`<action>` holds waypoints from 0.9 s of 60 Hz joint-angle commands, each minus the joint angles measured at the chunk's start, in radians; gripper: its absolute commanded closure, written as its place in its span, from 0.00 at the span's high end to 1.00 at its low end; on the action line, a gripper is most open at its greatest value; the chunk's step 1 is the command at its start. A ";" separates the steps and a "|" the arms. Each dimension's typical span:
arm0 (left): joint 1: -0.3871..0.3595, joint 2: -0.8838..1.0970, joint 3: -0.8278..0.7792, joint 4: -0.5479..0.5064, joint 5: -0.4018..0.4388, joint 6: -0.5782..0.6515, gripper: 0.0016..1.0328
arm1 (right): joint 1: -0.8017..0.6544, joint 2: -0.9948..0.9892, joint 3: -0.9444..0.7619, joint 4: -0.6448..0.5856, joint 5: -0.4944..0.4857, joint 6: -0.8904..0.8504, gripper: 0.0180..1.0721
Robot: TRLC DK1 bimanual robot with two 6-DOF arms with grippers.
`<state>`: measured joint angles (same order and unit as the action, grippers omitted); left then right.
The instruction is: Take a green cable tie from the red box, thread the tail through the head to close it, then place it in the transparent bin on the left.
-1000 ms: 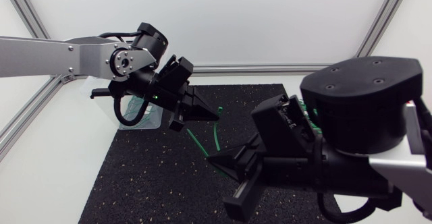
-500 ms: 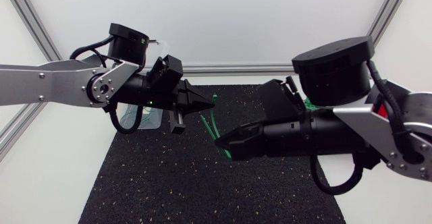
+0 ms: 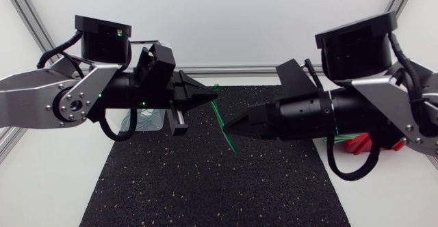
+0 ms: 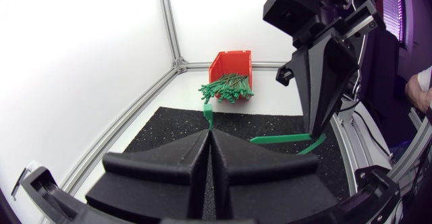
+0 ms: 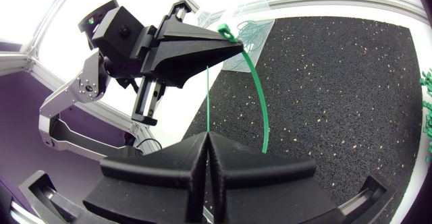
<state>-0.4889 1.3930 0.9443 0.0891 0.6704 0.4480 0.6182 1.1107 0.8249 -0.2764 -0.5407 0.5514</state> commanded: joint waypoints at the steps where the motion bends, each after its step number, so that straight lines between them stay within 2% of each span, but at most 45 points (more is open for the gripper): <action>1: -0.013 -0.037 -0.029 0.029 -0.009 -0.106 0.03 | -0.038 -0.031 0.028 -0.030 -0.028 0.047 0.05; 11: -0.027 -0.051 -0.006 0.026 -0.009 -0.210 0.03 | -0.115 -0.095 0.025 -0.056 -0.062 0.127 0.05; 21: -0.034 -0.055 0.025 -0.015 -0.009 -0.233 0.03 | -0.156 -0.127 0.051 -0.086 -0.096 0.186 0.05; 28: -0.037 -0.060 0.053 -0.031 -0.009 -0.262 0.03 | -0.150 -0.127 0.086 -0.109 -0.102 0.211 0.05; 33: -0.040 -0.055 0.094 -0.080 -0.006 -0.278 0.03 | -0.129 -0.129 0.115 -0.136 -0.102 0.216 0.05; 44: -0.046 -0.084 0.100 -0.083 -0.002 -0.308 0.03 | -0.058 -0.143 0.125 -0.136 -0.073 0.295 0.05; 54: -0.065 -0.124 0.103 -0.107 -0.002 -0.312 0.03 | -0.061 -0.195 0.105 -0.133 -0.059 0.466 0.05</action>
<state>-0.5407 1.3037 1.0203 -0.0109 0.6647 0.1562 0.5556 0.9566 0.9302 -0.4019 -0.6079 0.9016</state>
